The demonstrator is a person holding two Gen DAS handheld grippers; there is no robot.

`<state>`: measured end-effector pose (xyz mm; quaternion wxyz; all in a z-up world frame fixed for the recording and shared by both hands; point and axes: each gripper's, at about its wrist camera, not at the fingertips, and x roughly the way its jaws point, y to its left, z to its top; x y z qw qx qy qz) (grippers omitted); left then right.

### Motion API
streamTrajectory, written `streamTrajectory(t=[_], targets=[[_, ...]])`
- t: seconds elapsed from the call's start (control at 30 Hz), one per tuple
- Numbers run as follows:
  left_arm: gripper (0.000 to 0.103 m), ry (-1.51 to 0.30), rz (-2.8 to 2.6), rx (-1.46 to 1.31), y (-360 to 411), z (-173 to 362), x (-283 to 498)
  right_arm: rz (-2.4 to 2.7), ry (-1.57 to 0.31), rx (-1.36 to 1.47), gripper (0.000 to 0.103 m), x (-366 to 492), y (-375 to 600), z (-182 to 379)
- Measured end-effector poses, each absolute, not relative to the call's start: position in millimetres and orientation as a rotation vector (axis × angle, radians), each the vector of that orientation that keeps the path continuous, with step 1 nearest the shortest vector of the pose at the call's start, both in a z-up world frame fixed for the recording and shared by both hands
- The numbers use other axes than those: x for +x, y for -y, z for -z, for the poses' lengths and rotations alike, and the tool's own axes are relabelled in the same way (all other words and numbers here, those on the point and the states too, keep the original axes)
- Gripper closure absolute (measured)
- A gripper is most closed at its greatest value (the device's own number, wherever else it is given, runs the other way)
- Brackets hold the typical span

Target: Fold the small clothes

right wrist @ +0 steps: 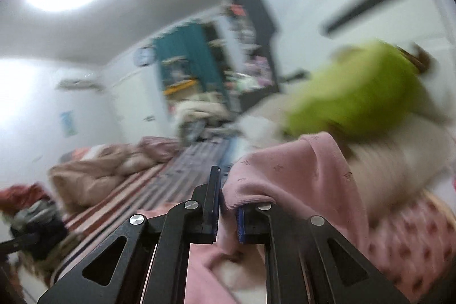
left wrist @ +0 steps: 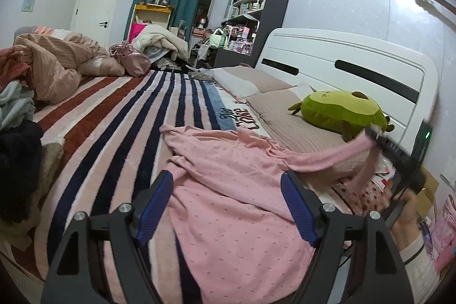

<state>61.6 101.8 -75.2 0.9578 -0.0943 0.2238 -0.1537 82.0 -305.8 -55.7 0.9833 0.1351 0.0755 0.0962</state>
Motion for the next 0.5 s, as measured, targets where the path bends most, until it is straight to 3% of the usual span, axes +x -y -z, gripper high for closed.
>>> streamTrajectory(t=[0.2, 0.5], targets=[[0.027, -0.458, 0.281, -0.205, -116, 79, 72, -0.520, -0.238, 0.072, 0.099, 94, 214, 44], [0.027, -0.505, 0.285, -0.224, -121, 93, 87, -0.721, -0.740, -0.172, 0.098, 104, 93, 181]])
